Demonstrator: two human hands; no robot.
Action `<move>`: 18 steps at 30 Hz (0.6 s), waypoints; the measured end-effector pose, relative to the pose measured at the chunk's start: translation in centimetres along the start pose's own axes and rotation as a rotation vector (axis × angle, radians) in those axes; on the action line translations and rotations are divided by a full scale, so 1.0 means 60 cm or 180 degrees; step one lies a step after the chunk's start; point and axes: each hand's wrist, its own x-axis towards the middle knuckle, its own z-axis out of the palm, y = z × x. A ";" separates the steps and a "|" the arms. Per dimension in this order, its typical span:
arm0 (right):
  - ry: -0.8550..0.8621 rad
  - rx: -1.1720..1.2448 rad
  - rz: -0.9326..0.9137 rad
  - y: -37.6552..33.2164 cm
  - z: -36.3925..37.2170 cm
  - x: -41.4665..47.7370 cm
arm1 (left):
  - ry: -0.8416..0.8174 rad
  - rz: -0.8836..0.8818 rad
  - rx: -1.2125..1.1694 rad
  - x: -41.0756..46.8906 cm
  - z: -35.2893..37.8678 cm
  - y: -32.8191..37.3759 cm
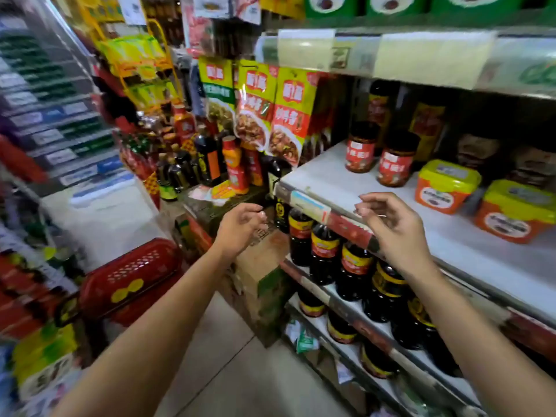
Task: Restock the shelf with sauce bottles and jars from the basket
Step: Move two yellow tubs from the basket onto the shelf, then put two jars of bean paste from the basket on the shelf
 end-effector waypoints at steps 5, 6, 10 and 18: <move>-0.1153 0.0128 0.0226 0.018 0.197 -0.022 | 0.0873 -0.0419 0.0139 -0.079 -0.193 -0.073; -0.1387 0.0113 0.0277 0.023 0.238 -0.029 | 0.1041 -0.0485 0.0136 -0.096 -0.234 -0.089; -0.2166 0.0005 0.0505 0.030 0.399 -0.053 | 0.1590 -0.0667 0.0319 -0.174 -0.381 -0.139; -0.2950 -0.0163 0.0806 0.040 0.628 -0.113 | 0.2186 -0.1506 0.0387 -0.317 -0.566 -0.258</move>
